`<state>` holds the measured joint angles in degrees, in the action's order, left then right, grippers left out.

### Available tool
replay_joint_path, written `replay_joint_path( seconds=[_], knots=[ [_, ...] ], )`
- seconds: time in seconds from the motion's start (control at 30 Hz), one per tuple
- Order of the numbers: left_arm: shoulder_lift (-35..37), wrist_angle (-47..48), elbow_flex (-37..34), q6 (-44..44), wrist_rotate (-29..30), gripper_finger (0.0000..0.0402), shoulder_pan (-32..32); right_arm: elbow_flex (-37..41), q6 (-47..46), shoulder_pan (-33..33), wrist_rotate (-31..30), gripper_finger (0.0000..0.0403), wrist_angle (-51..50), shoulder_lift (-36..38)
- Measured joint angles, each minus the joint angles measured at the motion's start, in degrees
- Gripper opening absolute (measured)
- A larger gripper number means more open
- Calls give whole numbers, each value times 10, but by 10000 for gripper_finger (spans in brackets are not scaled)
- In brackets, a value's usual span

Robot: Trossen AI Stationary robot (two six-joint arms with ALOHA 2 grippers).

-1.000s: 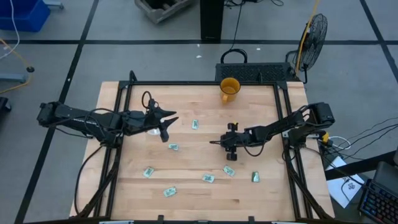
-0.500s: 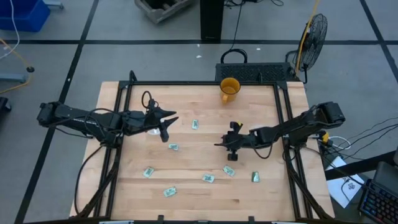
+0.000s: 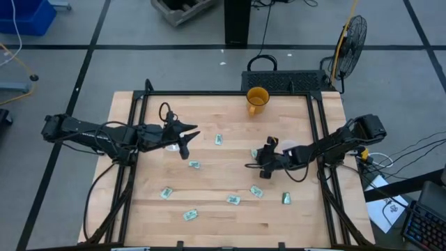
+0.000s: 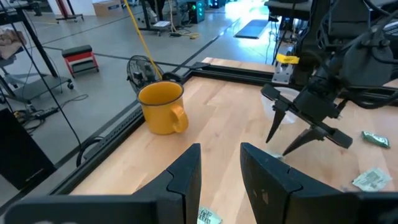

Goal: Pick and place Stevia / Truvia into bins
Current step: Put the stevia packet into the right transparent container

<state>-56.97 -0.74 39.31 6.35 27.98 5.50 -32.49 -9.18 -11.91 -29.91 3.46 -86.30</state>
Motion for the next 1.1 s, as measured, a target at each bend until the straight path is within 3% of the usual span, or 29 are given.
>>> replay_joint_path(
  seconds=[0.3,0.83,0.97,1.1],
  knots=[
    [0,2,0,0,0,118,0,17,23,8,61,183,95,1],
    [0,3,0,-2,1,118,0,17,24,36,55,182,97,-53],
    [0,4,0,-2,2,118,0,17,30,37,57,161,93,-54],
    [0,6,0,-2,2,118,0,17,30,37,60,114,91,-55]
  ],
)
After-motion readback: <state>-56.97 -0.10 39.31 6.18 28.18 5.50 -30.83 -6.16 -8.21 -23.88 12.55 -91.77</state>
